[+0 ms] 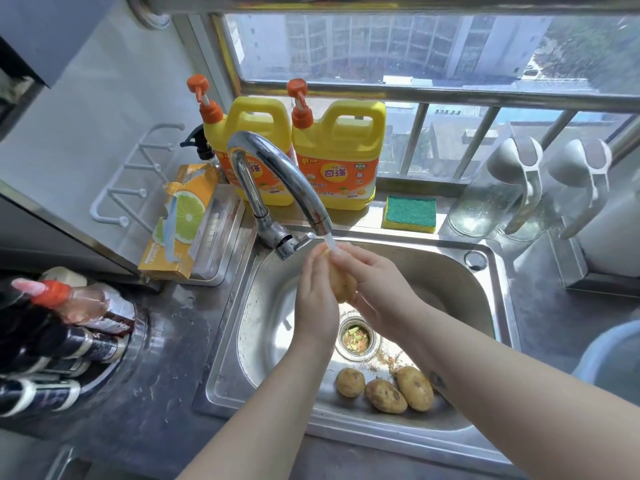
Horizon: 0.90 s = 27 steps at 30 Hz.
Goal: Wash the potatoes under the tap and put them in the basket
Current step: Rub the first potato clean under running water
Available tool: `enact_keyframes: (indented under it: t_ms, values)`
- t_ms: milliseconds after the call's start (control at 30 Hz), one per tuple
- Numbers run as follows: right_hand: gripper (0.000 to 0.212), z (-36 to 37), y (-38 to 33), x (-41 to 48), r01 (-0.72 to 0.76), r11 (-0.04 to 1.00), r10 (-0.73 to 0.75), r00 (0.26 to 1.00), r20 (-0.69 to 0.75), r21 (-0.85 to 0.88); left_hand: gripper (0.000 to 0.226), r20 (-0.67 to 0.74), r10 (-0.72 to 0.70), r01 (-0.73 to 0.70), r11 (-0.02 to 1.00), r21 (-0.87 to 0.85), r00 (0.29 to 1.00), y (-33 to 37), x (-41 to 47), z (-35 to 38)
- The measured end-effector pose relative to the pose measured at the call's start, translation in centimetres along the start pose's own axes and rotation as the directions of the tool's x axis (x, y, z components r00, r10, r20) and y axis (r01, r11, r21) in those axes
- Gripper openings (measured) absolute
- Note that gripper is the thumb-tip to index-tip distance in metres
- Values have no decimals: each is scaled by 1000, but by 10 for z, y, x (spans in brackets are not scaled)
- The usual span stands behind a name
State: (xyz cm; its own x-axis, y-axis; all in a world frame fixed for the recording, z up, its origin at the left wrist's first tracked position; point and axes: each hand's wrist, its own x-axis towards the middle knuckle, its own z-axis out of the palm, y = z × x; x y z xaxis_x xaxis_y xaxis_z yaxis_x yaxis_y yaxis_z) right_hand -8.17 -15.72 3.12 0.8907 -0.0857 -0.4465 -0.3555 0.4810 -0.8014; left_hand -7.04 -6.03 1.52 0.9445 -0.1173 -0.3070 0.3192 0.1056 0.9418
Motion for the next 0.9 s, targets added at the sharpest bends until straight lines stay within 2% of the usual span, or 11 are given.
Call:
enact_keyframes:
  t_ms: [100, 200, 333, 433, 567, 667, 767, 833, 900]
  values:
    - [24, 3, 1, 7, -89, 988, 101, 991, -92, 128, 58, 151, 34, -61, 983, 175, 988, -12, -8, -4]
    - [23, 3, 2, 11, -162, 964, 184, 979, -91, 211, 70, 192, 33, -82, 964, 253, 981, -15, -13, -8]
    - [31, -5, 0, 7, -143, 984, 143, 990, 6, 109, 82, 222, -17, -42, 966, 256, 975, -14, -3, -16]
    - [27, -11, -3, 3, -86, 996, 86, 994, 67, -6, 87, 264, -76, -5, 956, 293, 962, -10, 4, -18]
    - [19, -11, -8, 5, 14, 982, -9, 1000, 30, -186, 64, 264, -14, -112, 884, 454, 964, -3, 0, -13]
    - [17, -9, -9, 8, 80, 942, -74, 997, 29, -327, 65, 236, 40, -154, 859, 488, 971, -3, -3, -13]
    - [28, -14, -10, 13, 44, 968, -37, 999, 31, -245, 75, 195, 49, -141, 858, 494, 980, -3, -5, -16]
    - [32, -17, -13, 13, 20, 980, -2, 996, 92, -199, 78, 194, 45, -135, 865, 483, 980, -2, -4, -16]
    - [28, -19, -13, 12, 64, 964, -26, 989, 149, -260, 77, 202, 32, -122, 884, 452, 979, 0, -2, -15]
